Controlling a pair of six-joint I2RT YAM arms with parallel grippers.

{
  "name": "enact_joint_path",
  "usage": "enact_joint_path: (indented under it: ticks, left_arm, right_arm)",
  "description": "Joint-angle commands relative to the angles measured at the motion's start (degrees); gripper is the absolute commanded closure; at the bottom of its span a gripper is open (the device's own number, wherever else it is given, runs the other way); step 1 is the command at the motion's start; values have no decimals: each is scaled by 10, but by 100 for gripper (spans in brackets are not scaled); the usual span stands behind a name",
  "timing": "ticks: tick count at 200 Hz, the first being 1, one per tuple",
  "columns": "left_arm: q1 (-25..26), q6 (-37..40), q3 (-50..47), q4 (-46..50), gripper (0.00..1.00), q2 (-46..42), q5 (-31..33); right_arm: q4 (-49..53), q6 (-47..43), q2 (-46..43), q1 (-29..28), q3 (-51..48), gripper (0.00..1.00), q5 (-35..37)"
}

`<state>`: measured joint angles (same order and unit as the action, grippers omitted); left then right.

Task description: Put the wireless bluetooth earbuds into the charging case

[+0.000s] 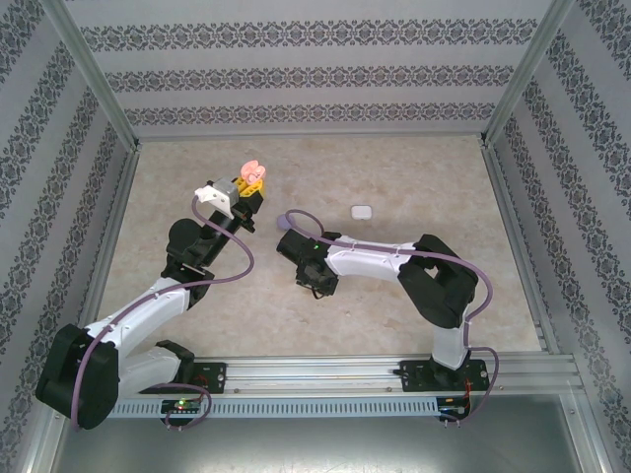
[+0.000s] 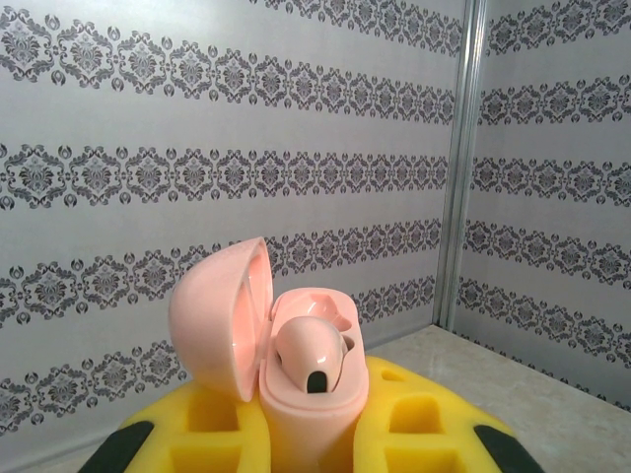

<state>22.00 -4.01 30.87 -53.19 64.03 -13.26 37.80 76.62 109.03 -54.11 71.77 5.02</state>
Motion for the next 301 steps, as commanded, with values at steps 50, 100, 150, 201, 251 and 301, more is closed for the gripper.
enact_joint_path:
  ticks: [50,100,150,201,251,301]
  left_arm:
    - [-5,-12,2,-38,100,2,-7]
    - [-5,-10,1,-37,100,1,-5]
    - [-5,-13,4,-35,100,1,-7]
    - [-5,-13,6,-29,100,0,-21]
    - [-5,-4,17,-2,100,-4,-67]
    - [-4,18,33,34,100,4,-141]
  right_arm:
    - [4,6,31,5,21,65,-6]
    - [4,3,39,4,25,70,-10]
    - [1,3,21,4,15,78,1]
    - [7,-14,-51,6,-9,80,54]
    - [35,-108,-162,37,-11,80,118]
    - [58,-269,-255,86,59,79,143]
